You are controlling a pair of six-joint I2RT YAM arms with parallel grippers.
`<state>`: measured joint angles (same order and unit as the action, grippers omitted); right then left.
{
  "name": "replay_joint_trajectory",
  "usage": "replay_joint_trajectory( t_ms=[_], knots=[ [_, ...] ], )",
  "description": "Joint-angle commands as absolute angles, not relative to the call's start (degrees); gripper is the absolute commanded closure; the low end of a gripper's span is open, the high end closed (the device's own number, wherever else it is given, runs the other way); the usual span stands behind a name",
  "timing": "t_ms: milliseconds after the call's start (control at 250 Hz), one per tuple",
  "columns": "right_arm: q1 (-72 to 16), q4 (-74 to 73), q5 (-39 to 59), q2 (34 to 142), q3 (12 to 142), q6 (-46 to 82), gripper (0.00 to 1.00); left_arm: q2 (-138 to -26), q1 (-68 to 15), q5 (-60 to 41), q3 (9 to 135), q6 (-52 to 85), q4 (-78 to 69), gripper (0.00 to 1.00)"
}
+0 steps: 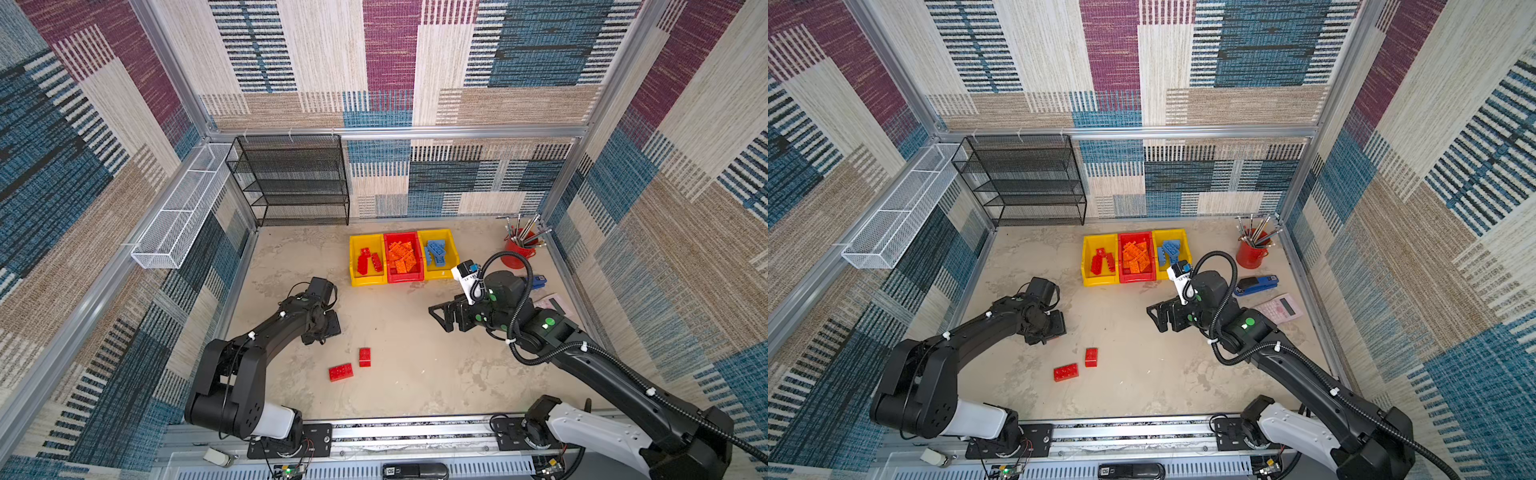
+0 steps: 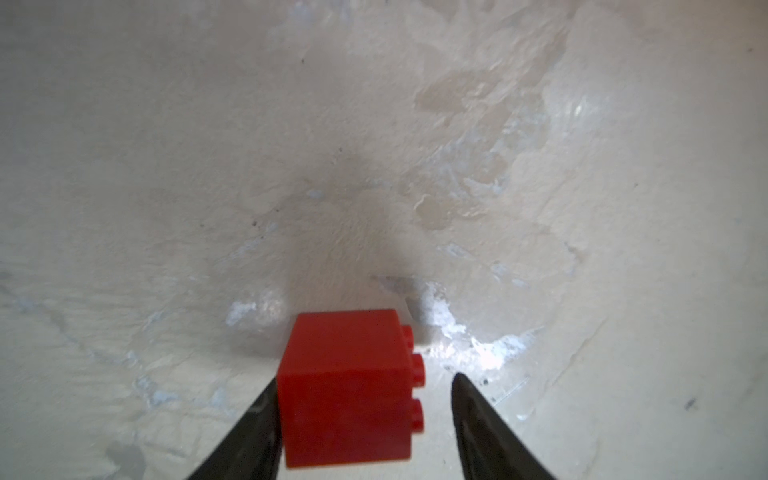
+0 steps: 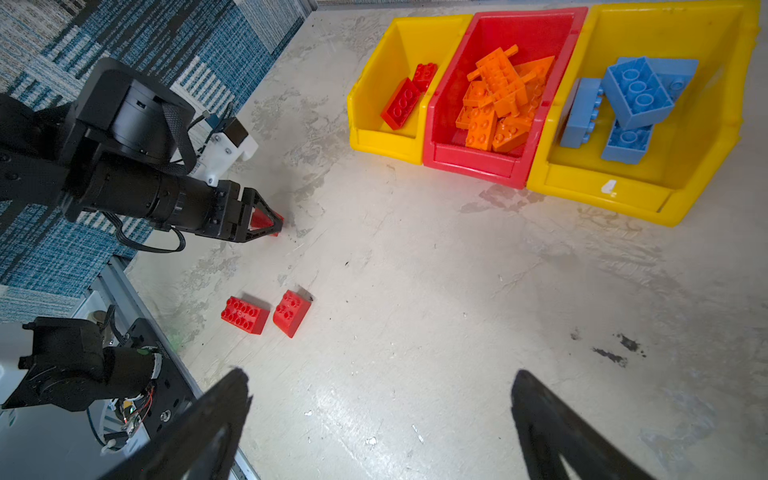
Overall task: Sort the legos into containers by color
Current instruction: 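Carry the small red brick with the left gripper into the yellow bin and release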
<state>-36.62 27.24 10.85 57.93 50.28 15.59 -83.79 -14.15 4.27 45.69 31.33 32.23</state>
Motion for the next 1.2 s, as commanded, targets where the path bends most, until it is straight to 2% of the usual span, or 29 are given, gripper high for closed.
replay_joint_trajectory(
  t_ms=[0,100,180,276,348,436,524,688,1016,1100,1196],
  knots=[
    [-36.67,26.19,10.63,58.02,50.73,16.08,0.01,-85.22,-14.23,5.71,47.01,31.16,33.41,0.43],
    [-36.62,26.48,10.56,57.94,50.77,16.26,0.01,-87.32,-14.23,5.63,47.74,31.33,33.83,0.46],
    [-36.63,26.59,10.13,57.84,50.64,16.35,0.01,-88.47,-14.22,5.11,48.23,31.38,33.48,0.53],
    [-36.65,26.63,9.75,57.91,50.78,16.31,0.01,-89.29,-14.44,4.76,49.91,31.59,34.67,0.67],
    [-36.62,26.54,9.17,58.01,50.69,16.34,0.01,-89.30,-15.32,5.63,52.39,31.48,36.54,0.68],
    [-36.65,26.11,8.33,58.00,50.37,16.35,0.01,-89.41,-16.89,6.91,57.31,30.96,39.49,0.74],
    [-36.62,25.76,7.41,58.26,50.10,16.43,0.01,-90.42,-18.36,7.80,63.73,30.46,41.60,0.74],
    [-36.65,25.51,5.48,59.37,50.36,16.52,0.01,-97.73,-20.47,7.76,79.61,28.24,44.39,0.71],
    [-36.52,26.70,0.98,60.71,51.68,17.71,0.01,-126.08,-20.95,5.19,118.57,23.75,53.45,0.67],
    [-36.40,27.55,0.05,61.19,52.67,18.08,0.01,-133.43,-20.94,5.01,129.57,22.97,57.99,0.60],
    [-36.42,28.61,-0.96,61.31,53.65,18.36,0.01,-140.39,-20.98,4.65,140.84,22.46,63.36,0.40]
  ],
)
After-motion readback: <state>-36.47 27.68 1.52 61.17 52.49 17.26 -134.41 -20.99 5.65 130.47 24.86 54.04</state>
